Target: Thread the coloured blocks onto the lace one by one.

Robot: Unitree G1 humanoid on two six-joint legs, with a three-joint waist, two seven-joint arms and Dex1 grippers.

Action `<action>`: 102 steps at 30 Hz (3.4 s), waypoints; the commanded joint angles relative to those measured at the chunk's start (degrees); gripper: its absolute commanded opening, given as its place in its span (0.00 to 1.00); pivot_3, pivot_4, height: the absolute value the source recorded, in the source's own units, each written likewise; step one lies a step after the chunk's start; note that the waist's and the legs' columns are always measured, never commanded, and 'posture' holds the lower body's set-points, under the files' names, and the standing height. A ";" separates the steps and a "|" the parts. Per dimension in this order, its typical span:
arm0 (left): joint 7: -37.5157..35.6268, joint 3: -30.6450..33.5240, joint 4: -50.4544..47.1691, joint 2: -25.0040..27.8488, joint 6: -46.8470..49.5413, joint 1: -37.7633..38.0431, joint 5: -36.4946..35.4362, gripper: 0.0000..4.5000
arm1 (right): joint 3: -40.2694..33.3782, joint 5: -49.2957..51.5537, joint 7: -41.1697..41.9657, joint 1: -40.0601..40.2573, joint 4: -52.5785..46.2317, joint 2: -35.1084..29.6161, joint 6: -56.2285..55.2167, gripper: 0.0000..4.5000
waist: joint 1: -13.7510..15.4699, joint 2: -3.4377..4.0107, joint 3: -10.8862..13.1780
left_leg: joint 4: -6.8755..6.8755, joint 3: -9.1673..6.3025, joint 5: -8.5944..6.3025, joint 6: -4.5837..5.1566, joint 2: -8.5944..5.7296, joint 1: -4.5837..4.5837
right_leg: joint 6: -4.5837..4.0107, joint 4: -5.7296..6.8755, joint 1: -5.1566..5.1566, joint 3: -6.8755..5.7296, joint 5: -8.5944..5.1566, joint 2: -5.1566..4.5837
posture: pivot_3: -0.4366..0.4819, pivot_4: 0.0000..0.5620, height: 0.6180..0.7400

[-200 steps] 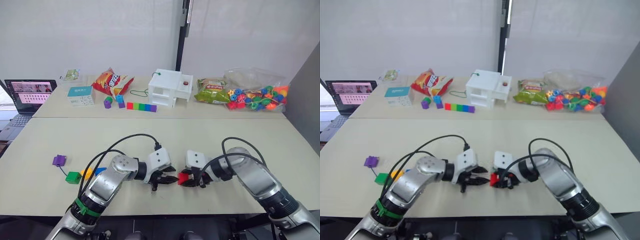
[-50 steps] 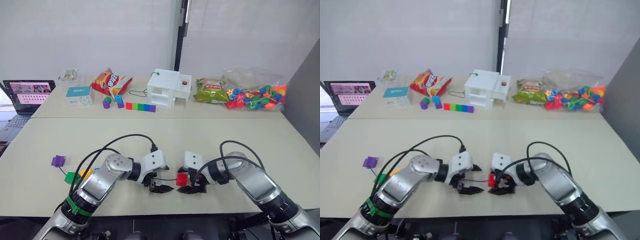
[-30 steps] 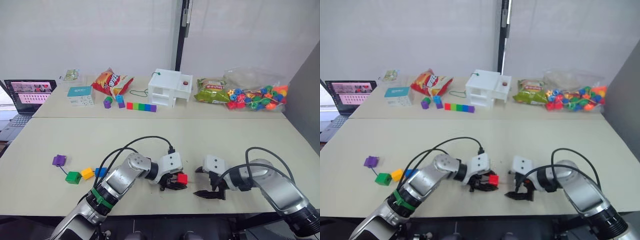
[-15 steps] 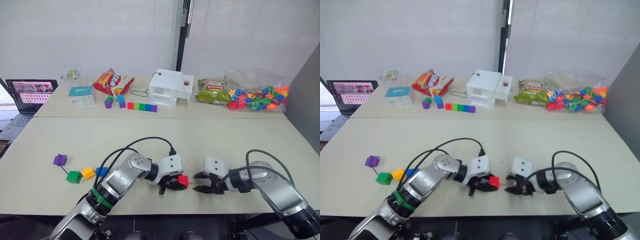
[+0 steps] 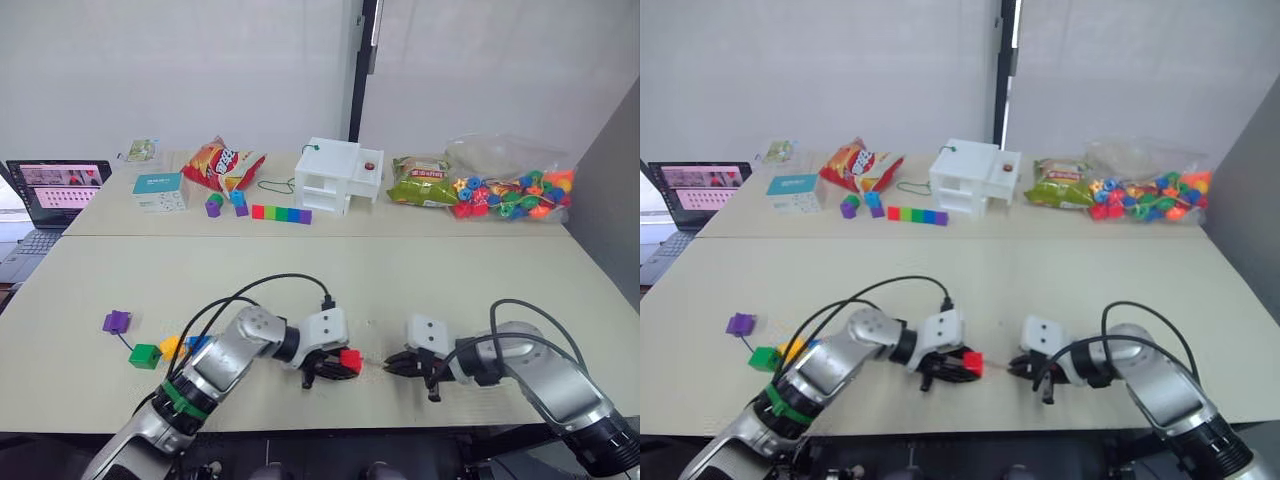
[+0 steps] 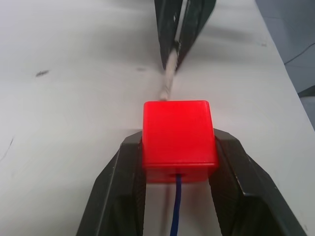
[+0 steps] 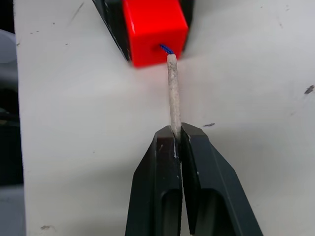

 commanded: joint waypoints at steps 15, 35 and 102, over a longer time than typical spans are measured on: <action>-9.29 19.96 17.88 34.07 -22.33 17.32 1.07 0.27 | -6.33 -1.88 1.97 -1.61 6.33 -9.95 -1.42 0.00 | -1.79 0.16 -0.06 | -0.72 0.55 0.01 -0.06 0.43 0.87 | -0.49 0.24 0.12 0.00 -0.27 0.06 | 0.48 0.27 1.00; -15.96 18.90 8.90 34.83 -7.46 3.48 -1.33 0.87 | 0.75 -0.20 1.65 -1.10 -6.33 -5.66 8.73 0.00 | -0.04 -0.04 0.06 | -0.47 0.88 0.00 -0.07 0.51 0.39 | -0.40 0.15 -0.18 -0.03 -0.23 0.09 | 0.48 0.27 1.00; -18.85 -4.19 1.38 30.70 14.20 -2.95 24.97 0.27 | -13.91 -0.77 -13.91 11.74 -11.75 -10.21 15.39 0.00 | -0.38 0.68 -0.40 | -0.53 0.80 -0.10 0.12 0.22 1.25 | -0.07 0.00 0.92 0.22 -0.78 -0.02 | 0.48 0.27 1.00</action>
